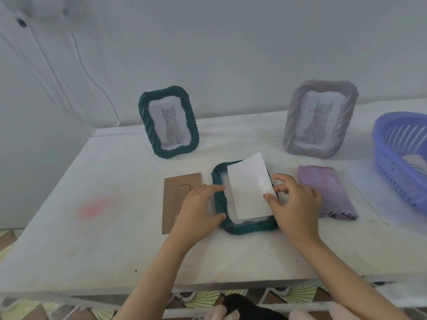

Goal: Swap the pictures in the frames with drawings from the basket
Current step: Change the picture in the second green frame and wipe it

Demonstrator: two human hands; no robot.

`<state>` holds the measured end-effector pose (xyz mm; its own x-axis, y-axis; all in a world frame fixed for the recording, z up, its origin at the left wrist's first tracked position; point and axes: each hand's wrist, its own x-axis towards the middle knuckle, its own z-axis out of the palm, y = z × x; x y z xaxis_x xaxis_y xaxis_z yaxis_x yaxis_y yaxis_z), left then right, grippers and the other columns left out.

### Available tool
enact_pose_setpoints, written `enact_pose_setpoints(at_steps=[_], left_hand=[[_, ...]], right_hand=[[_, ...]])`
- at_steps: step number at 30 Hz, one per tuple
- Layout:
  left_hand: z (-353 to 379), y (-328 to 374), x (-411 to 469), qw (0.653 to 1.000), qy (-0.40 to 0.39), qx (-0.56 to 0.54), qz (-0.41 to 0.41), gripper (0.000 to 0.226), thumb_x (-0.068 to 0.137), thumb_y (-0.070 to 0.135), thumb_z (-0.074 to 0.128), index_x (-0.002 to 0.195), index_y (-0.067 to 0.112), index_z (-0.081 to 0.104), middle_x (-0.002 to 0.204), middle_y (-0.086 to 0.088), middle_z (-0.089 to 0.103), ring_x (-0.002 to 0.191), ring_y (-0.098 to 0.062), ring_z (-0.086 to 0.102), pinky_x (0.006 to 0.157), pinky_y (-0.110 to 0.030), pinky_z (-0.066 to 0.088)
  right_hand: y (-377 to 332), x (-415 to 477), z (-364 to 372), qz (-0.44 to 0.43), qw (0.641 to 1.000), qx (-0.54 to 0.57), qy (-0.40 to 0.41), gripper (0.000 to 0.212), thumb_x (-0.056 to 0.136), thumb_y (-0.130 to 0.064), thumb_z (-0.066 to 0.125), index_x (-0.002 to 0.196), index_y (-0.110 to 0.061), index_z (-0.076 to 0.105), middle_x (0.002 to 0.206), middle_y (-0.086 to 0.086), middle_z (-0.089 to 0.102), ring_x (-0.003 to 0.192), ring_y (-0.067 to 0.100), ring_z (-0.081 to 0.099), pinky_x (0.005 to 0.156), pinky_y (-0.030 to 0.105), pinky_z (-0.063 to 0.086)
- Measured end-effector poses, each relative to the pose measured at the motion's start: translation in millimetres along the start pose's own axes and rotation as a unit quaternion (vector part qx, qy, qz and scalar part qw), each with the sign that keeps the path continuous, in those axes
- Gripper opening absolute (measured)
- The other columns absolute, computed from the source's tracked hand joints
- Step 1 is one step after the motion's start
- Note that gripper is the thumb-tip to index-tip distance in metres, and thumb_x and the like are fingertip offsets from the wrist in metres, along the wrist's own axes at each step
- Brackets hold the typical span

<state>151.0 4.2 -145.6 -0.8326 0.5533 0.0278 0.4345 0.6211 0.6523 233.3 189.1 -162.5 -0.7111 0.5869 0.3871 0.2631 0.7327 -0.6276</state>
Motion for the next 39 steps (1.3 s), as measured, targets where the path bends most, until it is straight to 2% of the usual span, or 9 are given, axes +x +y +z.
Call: enact_pose_setpoints(at_steps=[4,8,13,17,22,25,28,33,39], left_hand=[[1,1,0,0.999,0.011,-0.033,0.014,0.045,0.082,0.018,0.065,0.123,0.033,0.052,0.122,0.019,0.049,0.13,-0.013,0.035,0.107,-0.024,0.025],[2,15,2,0.99,0.003,-0.141,-0.003,0.031,0.087,0.022,0.06,0.111,0.04,0.057,0.11,0.031,0.054,0.104,-0.007,0.051,0.101,-0.034,0.039],[8,35,9,0.956,-0.013,-0.29,-0.036,0.024,0.088,0.018,0.059,0.101,0.038,0.064,0.112,0.02,0.063,0.112,-0.004,0.055,0.095,-0.025,0.044],[12,58,17,0.917,-0.021,-0.393,-0.063,0.026,0.085,-0.003,0.058,0.096,0.018,0.067,0.09,0.002,0.07,0.076,-0.006,0.066,0.071,-0.021,0.055],[29,88,27,0.906,-0.003,-0.417,-0.068,0.024,0.083,-0.006,0.061,0.097,0.012,0.067,0.087,-0.003,0.065,0.061,-0.008,0.063,0.055,-0.023,0.054],[44,107,33,0.907,0.0,-0.416,-0.063,0.025,0.081,-0.004,0.064,0.099,0.012,0.067,0.09,-0.003,0.063,0.056,-0.011,0.062,0.059,-0.03,0.057],[57,126,36,0.904,0.003,-0.424,-0.051,0.028,0.081,-0.008,0.062,0.093,0.017,0.067,0.085,0.003,0.062,0.054,-0.007,0.06,0.055,-0.022,0.053],[81,149,42,0.901,0.0,-0.433,-0.038,0.032,0.082,-0.01,0.058,0.094,0.019,0.066,0.094,-0.004,0.06,0.061,-0.009,0.063,0.055,-0.025,0.054],[114,173,44,0.904,0.018,-0.42,-0.081,0.029,0.083,-0.007,0.059,0.094,0.018,0.066,0.094,-0.002,0.061,0.063,-0.007,0.063,0.058,-0.024,0.056]], right_hand=[[-2,-1,-4,0.022,0.996,0.092,0.005,0.025,0.078,-0.012,0.07,0.097,-0.029,0.065,0.077,-0.014,0.063,0.076,0.01,0.059,0.085,0.028,0.032],[-7,3,-16,0.114,0.952,0.282,-0.024,0.03,0.082,-0.007,0.066,0.087,-0.036,0.062,0.08,-0.006,0.066,0.076,0.01,0.061,0.063,0.008,0.045],[-6,5,-31,0.156,0.914,0.373,0.007,0.026,0.084,-0.003,0.062,0.089,-0.028,0.064,0.083,-0.007,0.065,0.07,-0.005,0.059,0.063,0.008,0.046],[0,8,-48,0.156,0.912,0.379,-0.001,0.024,0.084,-0.005,0.062,0.081,-0.029,0.067,0.084,-0.014,0.066,0.072,-0.008,0.056,0.066,0.005,0.044],[22,11,-76,0.168,0.926,0.337,-0.039,0.02,0.084,-0.009,0.063,0.088,-0.027,0.071,0.079,0.002,0.066,0.066,0.008,0.055,0.057,0.031,0.051],[38,15,-100,0.134,0.939,0.312,-0.05,0.023,0.085,-0.008,0.063,0.09,-0.03,0.069,0.081,0.0,0.065,0.067,0.004,0.057,0.057,0.017,0.051],[57,21,-133,0.004,0.99,0.143,0.002,0.017,0.088,-0.022,0.057,0.1,-0.028,0.066,0.095,-0.017,0.064,0.085,-0.002,0.057,0.079,0.008,0.041],[101,38,-188,-0.07,0.974,-0.213,0.003,0.014,0.081,-0.025,0.061,0.089,-0.027,0.072,0.113,0.008,0.066,0.104,0.032,0.057,0.089,0.045,0.037],[126,45,-217,0.018,0.978,-0.096,-0.184,0.022,0.086,-0.018,0.058,0.095,-0.034,0.069,0.096,-0.006,0.07,0.072,0.004,0.06,0.058,0.016,0.039]])
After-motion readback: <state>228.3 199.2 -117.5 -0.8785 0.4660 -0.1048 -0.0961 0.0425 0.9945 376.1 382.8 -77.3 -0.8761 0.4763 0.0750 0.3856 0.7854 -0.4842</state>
